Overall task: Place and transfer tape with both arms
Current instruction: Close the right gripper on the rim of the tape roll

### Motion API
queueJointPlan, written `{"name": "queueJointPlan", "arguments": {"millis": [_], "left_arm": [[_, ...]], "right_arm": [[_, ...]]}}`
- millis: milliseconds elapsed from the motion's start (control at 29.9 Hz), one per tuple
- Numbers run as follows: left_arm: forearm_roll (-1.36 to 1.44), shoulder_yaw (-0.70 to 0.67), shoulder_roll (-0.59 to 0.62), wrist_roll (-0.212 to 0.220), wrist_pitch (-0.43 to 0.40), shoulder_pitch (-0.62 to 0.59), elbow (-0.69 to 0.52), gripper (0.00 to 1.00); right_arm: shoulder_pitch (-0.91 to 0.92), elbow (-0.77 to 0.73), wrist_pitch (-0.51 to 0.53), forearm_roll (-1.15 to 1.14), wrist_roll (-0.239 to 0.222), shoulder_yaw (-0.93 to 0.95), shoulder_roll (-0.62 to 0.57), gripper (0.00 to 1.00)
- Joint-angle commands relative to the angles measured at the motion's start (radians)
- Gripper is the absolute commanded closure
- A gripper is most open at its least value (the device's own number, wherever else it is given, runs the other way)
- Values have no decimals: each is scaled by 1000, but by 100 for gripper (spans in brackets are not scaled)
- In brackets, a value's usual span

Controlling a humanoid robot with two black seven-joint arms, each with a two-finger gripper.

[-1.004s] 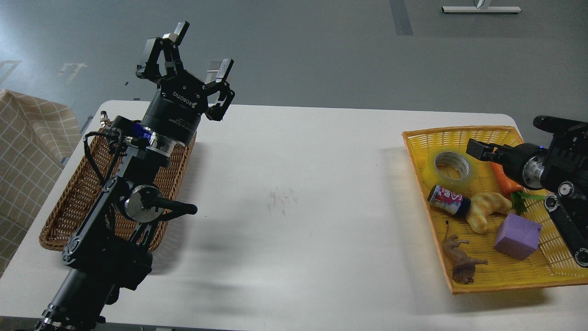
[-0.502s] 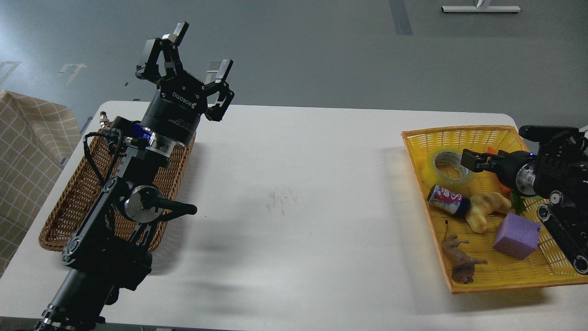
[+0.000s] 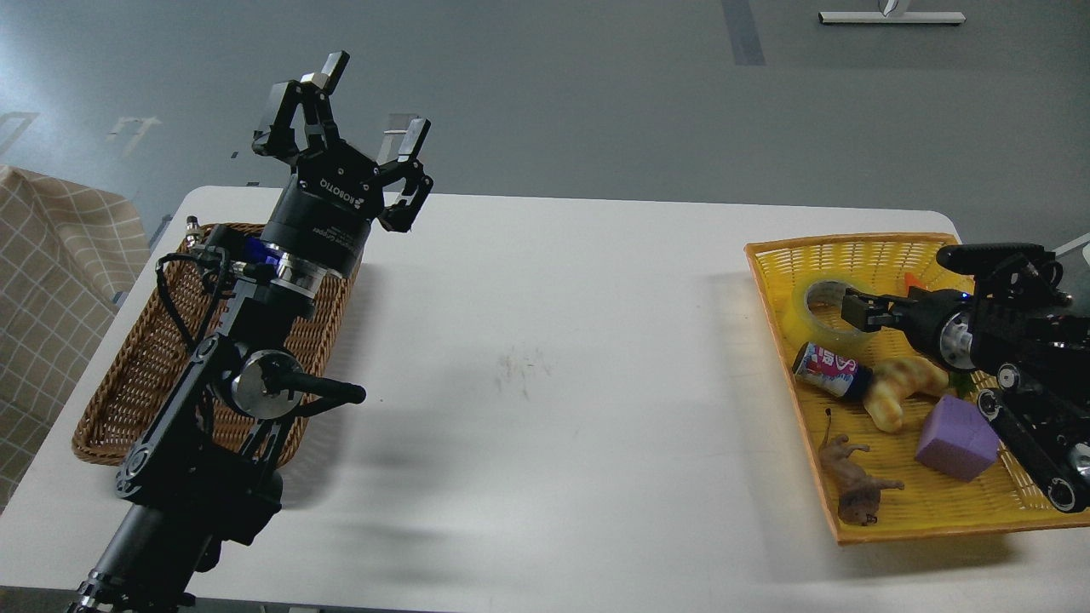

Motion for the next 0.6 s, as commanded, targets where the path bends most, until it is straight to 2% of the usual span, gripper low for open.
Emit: {"name": "queueJointPlan", "arguments": {"millis": [0, 569], "left_arm": [[0, -6, -5, 0, 1, -3, -2, 2], [-3, -6, -3, 0, 2, -4, 0, 2]], "right_arm": [[5, -7, 0, 0, 0, -17, 11, 17], [5, -69, -33, 0, -2, -25, 32, 19]]}}
